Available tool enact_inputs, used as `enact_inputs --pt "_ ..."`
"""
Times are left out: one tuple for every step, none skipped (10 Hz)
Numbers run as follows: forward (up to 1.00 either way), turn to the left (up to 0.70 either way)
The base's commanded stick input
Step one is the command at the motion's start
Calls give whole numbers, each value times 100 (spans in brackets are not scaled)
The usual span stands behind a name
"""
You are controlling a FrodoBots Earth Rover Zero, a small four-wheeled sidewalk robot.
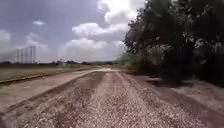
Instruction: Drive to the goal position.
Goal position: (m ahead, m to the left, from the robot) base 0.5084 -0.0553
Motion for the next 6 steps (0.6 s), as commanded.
enact_inputs --pt "100 0" --pt "100 0" --pt "100 0" --pt "100 0" --pt "100 0" --pt "100 0"
